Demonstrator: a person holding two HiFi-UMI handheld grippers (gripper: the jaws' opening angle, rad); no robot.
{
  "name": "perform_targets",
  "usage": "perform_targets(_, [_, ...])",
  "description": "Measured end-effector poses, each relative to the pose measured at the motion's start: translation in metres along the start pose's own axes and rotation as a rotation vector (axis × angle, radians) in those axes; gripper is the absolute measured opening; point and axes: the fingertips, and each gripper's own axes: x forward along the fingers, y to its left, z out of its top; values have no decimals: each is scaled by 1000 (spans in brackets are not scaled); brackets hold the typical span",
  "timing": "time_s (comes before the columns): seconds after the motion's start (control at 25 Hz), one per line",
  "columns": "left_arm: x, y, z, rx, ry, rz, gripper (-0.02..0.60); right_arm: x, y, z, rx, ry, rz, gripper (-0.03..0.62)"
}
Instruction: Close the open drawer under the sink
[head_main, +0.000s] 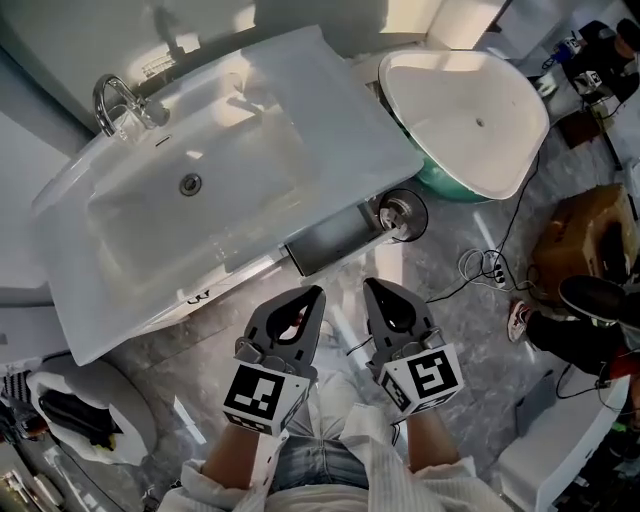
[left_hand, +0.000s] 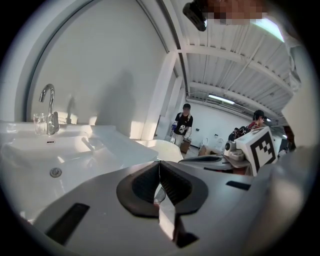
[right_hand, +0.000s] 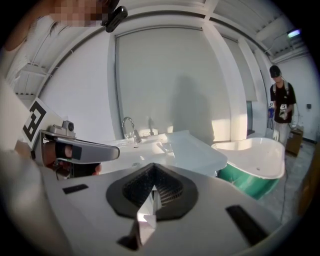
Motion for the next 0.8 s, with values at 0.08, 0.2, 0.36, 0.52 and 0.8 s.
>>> perform_targets(0.08, [6, 3, -10, -3, 12, -5, 17, 5, -4, -10, 7, 8, -10, 9])
perform_targets(0.2, [16, 8, -28, -11, 26, -6, 17, 14, -9, -25, 12, 15, -19, 9])
perform_targets(0.36, [28, 14, -51, -37, 34, 2, 17, 25, -17, -50, 15, 32, -28, 9])
perform_targets(0.52, [40, 19, -82, -33, 61, 0, 17, 37, -32, -84, 28, 48, -58, 9])
perform_targets(0.8, [60, 23, -136, -46, 106, -19, 17, 56, -59, -151, 65, 90, -101, 11])
